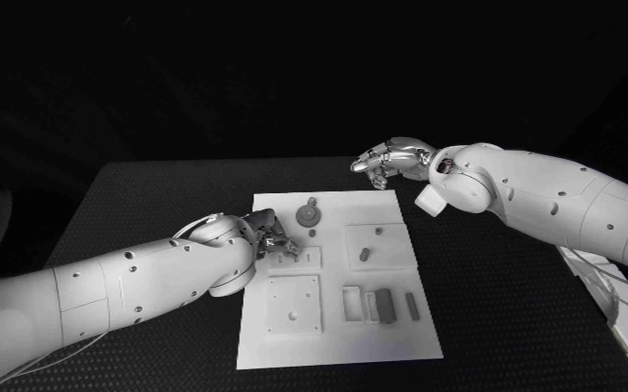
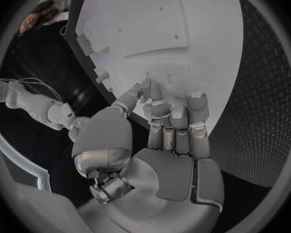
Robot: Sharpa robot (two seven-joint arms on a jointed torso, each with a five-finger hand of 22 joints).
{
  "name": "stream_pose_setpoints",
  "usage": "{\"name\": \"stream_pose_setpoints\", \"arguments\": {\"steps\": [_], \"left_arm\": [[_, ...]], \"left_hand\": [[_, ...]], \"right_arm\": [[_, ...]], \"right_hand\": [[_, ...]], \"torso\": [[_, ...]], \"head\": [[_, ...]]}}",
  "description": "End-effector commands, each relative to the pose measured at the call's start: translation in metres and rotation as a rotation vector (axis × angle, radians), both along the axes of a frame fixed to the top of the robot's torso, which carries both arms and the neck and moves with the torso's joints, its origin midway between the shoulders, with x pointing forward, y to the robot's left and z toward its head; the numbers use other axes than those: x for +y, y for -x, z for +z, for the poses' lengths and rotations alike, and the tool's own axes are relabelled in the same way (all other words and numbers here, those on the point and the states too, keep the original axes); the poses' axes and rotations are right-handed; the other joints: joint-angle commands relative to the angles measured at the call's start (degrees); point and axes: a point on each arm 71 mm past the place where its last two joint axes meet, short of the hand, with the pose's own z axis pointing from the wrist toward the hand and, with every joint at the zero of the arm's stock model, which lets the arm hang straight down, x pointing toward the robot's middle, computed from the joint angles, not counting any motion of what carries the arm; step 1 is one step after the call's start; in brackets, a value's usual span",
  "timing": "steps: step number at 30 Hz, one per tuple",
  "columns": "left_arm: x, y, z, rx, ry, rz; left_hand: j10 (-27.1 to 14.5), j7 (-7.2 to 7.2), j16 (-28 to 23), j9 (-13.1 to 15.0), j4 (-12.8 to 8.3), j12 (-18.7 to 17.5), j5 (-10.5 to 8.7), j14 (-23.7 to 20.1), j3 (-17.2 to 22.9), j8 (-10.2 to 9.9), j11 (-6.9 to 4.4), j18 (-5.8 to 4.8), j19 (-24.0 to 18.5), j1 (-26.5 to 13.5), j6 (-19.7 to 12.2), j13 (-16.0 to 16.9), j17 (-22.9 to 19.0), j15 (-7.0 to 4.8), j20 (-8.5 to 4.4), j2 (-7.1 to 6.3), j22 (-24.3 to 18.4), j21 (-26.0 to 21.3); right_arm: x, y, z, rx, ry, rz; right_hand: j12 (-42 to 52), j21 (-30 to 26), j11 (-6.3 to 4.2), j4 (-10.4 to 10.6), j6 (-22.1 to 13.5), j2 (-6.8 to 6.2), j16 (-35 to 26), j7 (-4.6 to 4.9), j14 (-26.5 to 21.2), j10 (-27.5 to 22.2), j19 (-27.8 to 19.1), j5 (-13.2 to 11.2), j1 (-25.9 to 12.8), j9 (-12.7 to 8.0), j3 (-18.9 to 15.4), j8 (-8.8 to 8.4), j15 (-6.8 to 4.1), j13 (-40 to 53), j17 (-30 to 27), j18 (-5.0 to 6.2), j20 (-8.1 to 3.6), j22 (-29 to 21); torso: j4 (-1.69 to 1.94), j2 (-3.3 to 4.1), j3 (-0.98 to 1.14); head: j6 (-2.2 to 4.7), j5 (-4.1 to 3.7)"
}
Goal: Assemble the parts on the task board
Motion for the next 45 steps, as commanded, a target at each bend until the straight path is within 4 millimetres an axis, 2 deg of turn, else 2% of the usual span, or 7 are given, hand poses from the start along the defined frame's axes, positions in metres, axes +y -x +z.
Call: {"name": "stream_pose_setpoints", "arguments": {"steps": [1,20,45], "left_arm": [[-0.0025,0.0001,-0.0001,-0.002,-0.016,-0.014],[-0.0056,0.0025,-0.0025,0.023,-0.049,-0.037],[-0.0077,0.0038,-0.006,0.039,-0.059,-0.048]], "left_hand": [[-0.5,-0.09,0.4,0.2,-2.8,0.2,0.31,1.4,2.7,0.3,-0.1,3.42,0.9,3.6,0.5,0.1,0.1,-1.72,-0.91,4.02,1.3,0.2],[-0.5,-0.33,0.7,0.4,-2.5,0.8,0.32,1.6,2.7,0.7,-0.33,3.58,1.1,3.1,1.0,0.7,0.5,-1.92,-0.89,3.99,1.2,0.6],[-0.5,-0.41,0.8,0.5,-2.5,0.9,0.41,1.6,2.8,0.8,-0.4,3.63,1.1,3.0,1.1,1.0,0.7,-2.0,-0.85,4.0,1.2,0.8]], "right_arm": [[0.002,0.0007,0.0001,0.0,-0.002,0.015],[0.0023,0.001,0.0001,0.0,-0.002,0.016],[0.002,0.0011,0.0001,0.001,-0.002,0.017]], "right_hand": [[0.3,-0.4,0.17,0.2,0.0,0.11,0.3,0.3,-0.4,-0.4,0.2,-0.3,-0.4,-0.1,0.0,-0.29,0.11,-0.1,-0.1,0.76,0.21,0.1],[0.3,-0.4,0.17,0.2,0.0,0.12,0.3,0.3,-0.4,-0.4,0.2,-0.3,-0.4,-0.1,0.0,-0.29,0.11,-0.1,-0.1,0.76,0.21,0.1],[0.4,-0.4,0.17,0.2,0.0,0.13,0.4,0.3,-0.4,-0.5,0.2,-0.3,-0.3,-0.1,0.0,-0.29,0.11,-0.2,-0.2,0.76,0.21,0.1]], "torso": [[0.0,0.02,-0.01],[-0.01,0.01,0.06],[0.02,-0.01,0.0]], "head": [[-0.07,-0.03],[-0.33,-0.04],[-0.42,-0.14]]}}
